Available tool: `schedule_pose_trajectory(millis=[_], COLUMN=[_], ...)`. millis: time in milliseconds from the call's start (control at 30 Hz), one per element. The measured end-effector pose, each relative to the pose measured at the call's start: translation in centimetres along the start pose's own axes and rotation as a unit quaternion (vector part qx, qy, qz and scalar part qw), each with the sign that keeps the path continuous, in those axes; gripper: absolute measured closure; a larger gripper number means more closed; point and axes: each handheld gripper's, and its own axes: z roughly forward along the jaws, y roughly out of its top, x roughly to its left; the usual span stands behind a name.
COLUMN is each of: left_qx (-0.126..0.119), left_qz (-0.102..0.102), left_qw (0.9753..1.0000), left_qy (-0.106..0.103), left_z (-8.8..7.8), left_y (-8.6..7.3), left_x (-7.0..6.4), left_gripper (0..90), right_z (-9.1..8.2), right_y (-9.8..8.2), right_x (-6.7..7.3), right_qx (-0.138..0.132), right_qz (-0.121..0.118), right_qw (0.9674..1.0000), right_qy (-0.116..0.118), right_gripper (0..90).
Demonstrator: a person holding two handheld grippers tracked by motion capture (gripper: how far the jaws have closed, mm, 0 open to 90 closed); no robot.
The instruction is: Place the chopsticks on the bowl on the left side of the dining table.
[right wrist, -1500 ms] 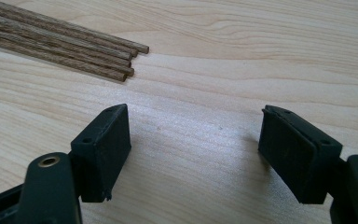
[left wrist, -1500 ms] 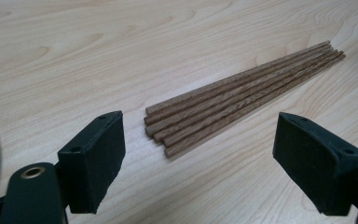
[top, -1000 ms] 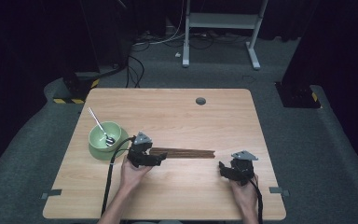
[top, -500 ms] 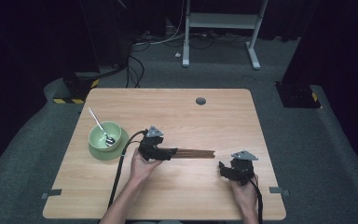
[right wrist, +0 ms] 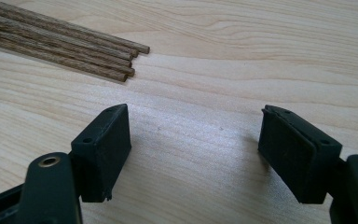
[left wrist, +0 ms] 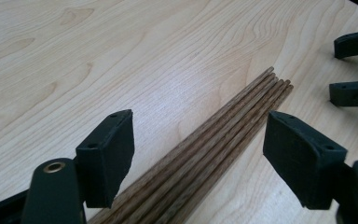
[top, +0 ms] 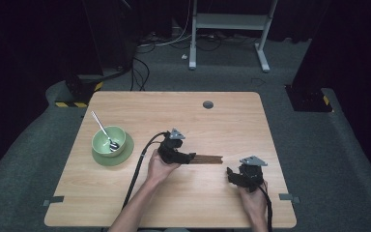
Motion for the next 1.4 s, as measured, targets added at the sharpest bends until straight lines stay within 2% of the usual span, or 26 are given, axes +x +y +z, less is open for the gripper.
schedule_pose_trajectory(millis=[167,400,800,1000,1400], left_qx=[0.015,0.025,0.041,0.04,0.042], left_qz=[0.007,-0.006,0.009,0.0,0.0], left_qw=[0.9998,0.9994,0.9978,0.9978,0.9977], left_qy=[0.013,0.024,0.051,0.053,0.053], left_z=[1.5,2.9,4.9,5.1,5.2], left_y=[0.3,0.4,0.5,0.5,0.3], left_x=[-0.2,0.2,-0.2,0.2,0.4], left_gripper=[27.7,31.4,34.0,34.8,34.4], right_z=[0.0,0.0,0.0,0.0,0.0], right_y=[0.0,0.0,0.0,0.0,0.0], right_x=[0.0,0.0,0.0,0.0,0.0], right_qx=[0.0,0.0,0.0,0.0,0.0], right_qz=[0.0,0.001,0.001,0.001,0.001], right_qw=[1.0,1.0,1.0,1.0,1.0], right_qy=[0.0,0.0,0.0,0.0,0.0], right_gripper=[24.7,24.7,24.7,24.7,24.7])
